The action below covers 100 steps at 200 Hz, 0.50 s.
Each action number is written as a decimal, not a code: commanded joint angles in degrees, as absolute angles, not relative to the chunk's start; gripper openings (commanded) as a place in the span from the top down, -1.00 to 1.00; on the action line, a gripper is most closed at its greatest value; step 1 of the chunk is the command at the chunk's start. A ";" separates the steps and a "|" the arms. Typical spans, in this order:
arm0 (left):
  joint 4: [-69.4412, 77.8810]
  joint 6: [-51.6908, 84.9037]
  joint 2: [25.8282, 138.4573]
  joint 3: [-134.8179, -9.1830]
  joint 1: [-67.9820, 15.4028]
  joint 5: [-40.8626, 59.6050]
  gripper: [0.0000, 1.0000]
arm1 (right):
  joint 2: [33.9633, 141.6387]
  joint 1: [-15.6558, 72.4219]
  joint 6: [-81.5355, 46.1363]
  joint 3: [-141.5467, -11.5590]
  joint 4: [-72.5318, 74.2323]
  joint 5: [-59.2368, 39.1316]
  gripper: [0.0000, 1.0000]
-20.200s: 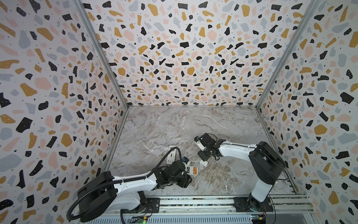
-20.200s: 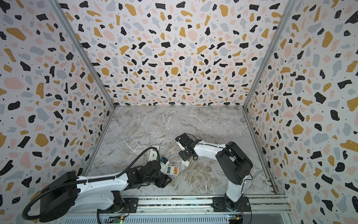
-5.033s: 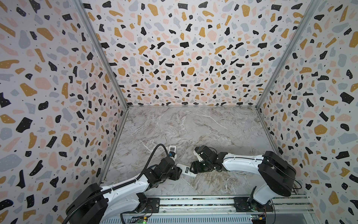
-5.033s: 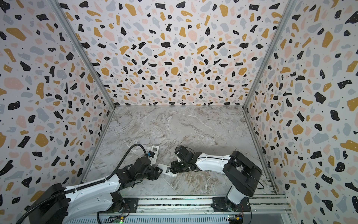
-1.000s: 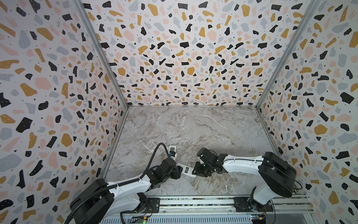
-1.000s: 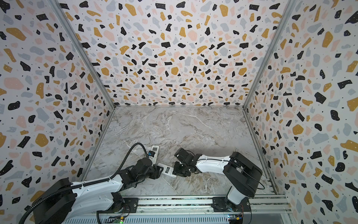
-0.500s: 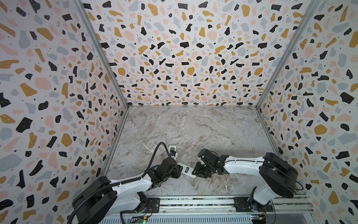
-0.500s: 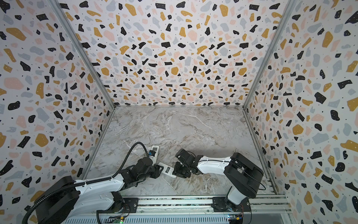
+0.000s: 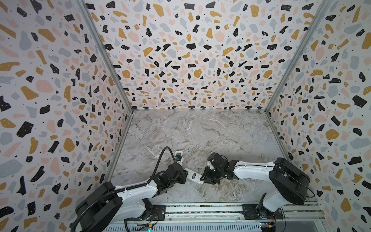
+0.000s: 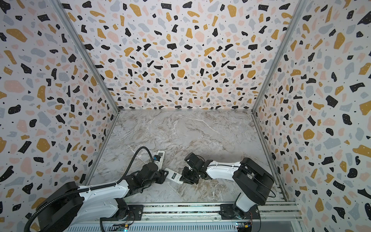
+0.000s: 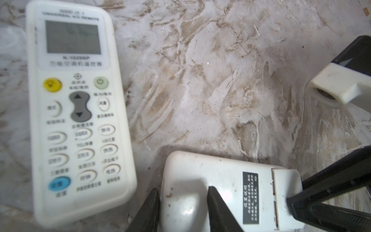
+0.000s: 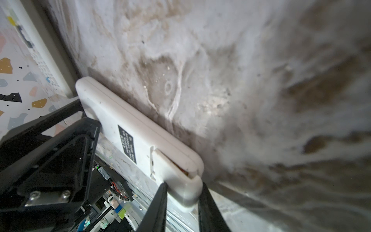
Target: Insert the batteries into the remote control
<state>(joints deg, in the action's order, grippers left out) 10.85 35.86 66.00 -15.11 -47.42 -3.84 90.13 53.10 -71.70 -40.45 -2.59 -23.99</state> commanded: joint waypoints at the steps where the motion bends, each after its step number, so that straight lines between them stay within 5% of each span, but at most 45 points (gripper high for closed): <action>1: 10.77 36.12 67.15 -13.88 -49.98 3.60 0.24 | 90.48 52.78 -71.29 -41.58 -3.00 -23.73 0.46; 100: 10.20 38.06 65.00 -12.75 -53.23 4.56 0.34 | 91.12 53.20 -72.25 -42.54 -3.50 -22.55 0.47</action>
